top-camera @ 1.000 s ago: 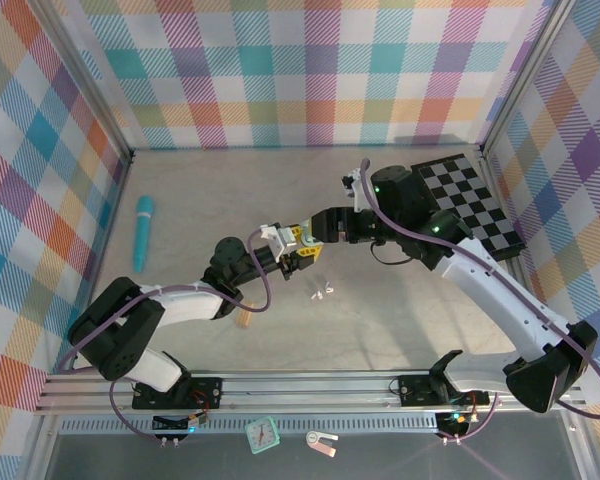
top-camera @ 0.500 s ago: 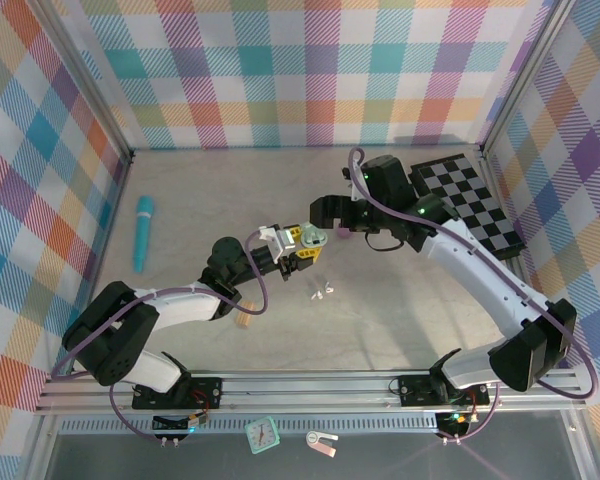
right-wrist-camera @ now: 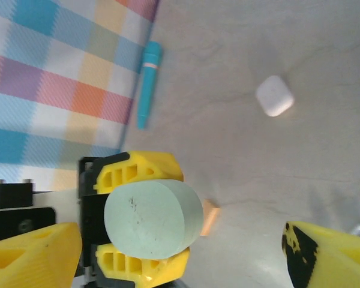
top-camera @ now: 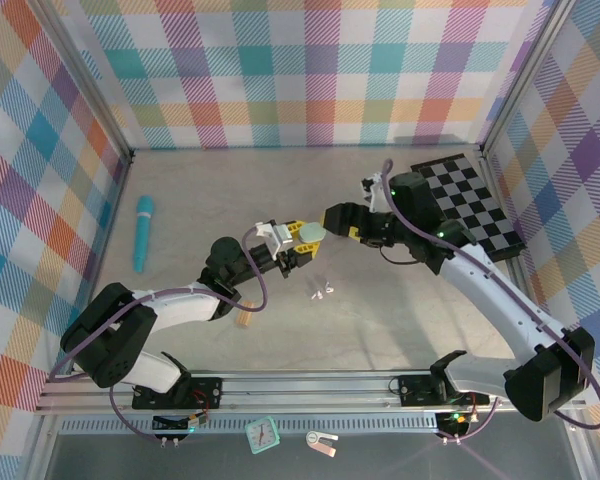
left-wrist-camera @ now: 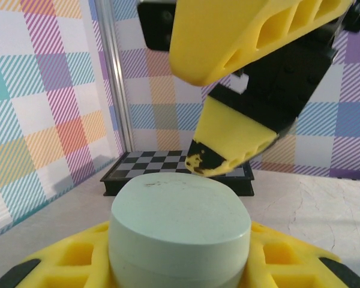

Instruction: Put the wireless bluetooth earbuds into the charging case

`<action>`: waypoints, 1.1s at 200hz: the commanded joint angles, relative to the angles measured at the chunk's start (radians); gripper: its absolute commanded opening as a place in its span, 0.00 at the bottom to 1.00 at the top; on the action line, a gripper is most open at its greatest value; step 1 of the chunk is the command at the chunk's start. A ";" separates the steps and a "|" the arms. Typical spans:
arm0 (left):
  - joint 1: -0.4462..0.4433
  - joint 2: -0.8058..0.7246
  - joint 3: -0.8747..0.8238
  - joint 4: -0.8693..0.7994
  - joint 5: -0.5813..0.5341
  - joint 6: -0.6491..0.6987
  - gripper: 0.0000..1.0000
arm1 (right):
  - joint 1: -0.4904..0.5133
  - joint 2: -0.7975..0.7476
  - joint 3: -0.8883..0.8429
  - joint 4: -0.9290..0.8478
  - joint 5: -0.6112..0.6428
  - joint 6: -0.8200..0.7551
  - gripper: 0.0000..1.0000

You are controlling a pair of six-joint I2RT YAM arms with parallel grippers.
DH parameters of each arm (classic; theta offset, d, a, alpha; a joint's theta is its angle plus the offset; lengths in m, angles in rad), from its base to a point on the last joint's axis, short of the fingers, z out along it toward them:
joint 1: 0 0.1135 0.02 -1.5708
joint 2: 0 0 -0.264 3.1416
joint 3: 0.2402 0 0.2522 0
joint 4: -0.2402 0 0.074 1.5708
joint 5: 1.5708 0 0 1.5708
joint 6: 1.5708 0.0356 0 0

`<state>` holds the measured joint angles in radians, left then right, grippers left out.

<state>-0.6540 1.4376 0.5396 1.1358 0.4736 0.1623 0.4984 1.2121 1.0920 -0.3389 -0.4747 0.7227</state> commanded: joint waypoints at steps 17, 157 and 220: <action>-0.012 -0.007 0.038 0.142 -0.020 -0.111 0.30 | -0.020 -0.006 -0.113 0.382 -0.306 0.262 0.81; -0.011 -0.018 0.067 0.196 0.072 -0.181 0.31 | -0.021 0.087 -0.158 0.721 -0.389 0.511 0.47; -0.012 -0.012 0.060 0.188 0.066 -0.169 0.32 | -0.021 0.069 -0.146 0.628 -0.358 0.445 0.18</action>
<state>-0.6540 1.4376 0.5919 1.2697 0.5140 -0.0082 0.4759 1.2987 0.9199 0.3370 -0.8551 1.2240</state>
